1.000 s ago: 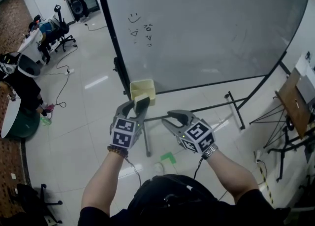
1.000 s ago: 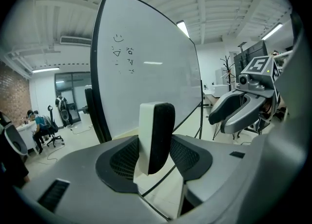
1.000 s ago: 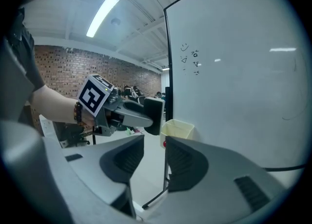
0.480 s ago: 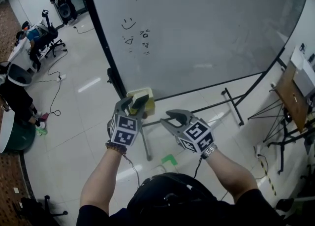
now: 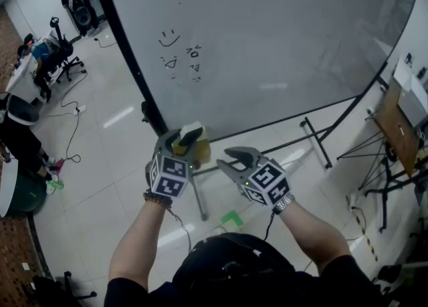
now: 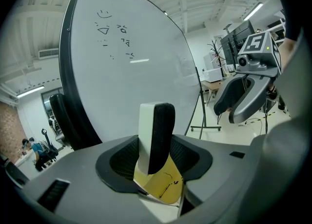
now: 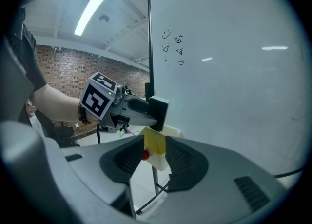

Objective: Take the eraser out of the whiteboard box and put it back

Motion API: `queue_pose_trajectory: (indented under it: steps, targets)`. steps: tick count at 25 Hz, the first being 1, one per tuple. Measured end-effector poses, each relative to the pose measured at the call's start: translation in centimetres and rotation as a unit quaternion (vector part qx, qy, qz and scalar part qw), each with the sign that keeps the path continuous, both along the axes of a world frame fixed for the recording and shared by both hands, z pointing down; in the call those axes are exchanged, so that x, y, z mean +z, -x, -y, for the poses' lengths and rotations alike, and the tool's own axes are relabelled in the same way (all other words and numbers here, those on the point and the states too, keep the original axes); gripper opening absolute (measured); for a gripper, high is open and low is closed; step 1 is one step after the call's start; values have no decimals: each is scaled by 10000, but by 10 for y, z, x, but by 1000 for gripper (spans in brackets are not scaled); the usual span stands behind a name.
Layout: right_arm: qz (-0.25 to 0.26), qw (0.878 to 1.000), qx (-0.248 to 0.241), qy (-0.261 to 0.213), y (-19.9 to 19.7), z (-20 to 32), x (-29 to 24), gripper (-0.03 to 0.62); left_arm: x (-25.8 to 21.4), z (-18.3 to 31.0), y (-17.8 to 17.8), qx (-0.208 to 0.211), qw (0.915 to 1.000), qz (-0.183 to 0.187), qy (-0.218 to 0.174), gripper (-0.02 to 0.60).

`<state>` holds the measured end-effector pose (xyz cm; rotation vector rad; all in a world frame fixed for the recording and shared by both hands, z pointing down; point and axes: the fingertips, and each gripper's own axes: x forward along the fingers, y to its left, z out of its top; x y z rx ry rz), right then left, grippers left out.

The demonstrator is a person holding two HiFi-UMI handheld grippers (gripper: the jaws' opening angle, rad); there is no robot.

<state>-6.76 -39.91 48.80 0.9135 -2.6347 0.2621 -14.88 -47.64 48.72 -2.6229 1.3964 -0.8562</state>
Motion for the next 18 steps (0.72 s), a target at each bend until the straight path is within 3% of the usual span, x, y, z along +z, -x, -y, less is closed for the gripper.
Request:
queue_pose_trajectory:
  steps: [18]
  targets:
    - [-61, 9999, -141, 72, 17, 22, 4, 164, 19, 16, -3, 194, 9994, 126, 259, 207]
